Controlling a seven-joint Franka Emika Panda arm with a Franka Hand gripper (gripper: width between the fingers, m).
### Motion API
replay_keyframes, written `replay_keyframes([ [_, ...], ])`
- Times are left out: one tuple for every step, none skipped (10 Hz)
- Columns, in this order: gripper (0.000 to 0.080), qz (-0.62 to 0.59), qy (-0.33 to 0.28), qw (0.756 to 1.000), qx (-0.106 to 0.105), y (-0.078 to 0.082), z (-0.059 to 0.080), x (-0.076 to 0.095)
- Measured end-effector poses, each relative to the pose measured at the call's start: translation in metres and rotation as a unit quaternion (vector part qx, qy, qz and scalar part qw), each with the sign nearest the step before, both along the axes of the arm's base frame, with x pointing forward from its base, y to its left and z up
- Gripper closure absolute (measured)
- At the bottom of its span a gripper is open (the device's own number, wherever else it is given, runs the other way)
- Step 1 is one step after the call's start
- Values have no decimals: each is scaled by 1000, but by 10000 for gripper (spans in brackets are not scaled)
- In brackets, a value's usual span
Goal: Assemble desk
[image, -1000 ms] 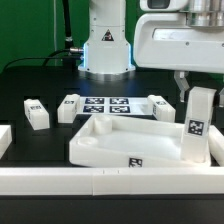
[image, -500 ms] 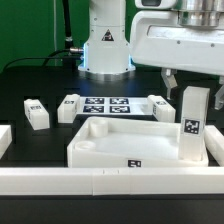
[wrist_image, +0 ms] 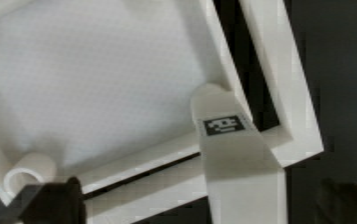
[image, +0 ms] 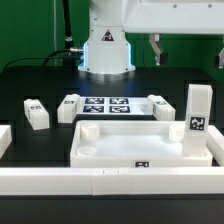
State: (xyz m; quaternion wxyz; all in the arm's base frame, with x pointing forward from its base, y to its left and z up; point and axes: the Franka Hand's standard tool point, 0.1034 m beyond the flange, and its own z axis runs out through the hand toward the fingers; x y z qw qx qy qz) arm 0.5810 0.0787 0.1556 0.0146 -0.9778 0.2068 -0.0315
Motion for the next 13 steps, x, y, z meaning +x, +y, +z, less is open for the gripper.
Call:
replay_keyframes([
  [150, 0, 1, 1000, 0, 0, -2, 1],
  [150, 1, 1, 1000, -1, 0, -2, 1],
  [150, 10, -3, 1000, 1, -1, -3, 1],
  [150, 24, -11, 1000, 6, -2, -7, -1],
  [150, 35, -10, 999, 5, -1, -9, -10],
  [150, 93, -19, 996, 1, -3, -12, -24],
  [150, 143, -29, 989, -5, -7, -20, -40],
  [150, 133, -41, 990, -6, -4, -29, -52],
  [150, 121, -42, 992, -5, 0, -35, -60],
  [150, 128, -41, 991, -5, -2, -32, -57],
  [150, 128, -42, 991, -6, -2, -32, -56],
  [150, 135, -53, 989, -6, -3, -34, -56],
  [150, 139, -72, 988, -6, -7, -42, -65],
])
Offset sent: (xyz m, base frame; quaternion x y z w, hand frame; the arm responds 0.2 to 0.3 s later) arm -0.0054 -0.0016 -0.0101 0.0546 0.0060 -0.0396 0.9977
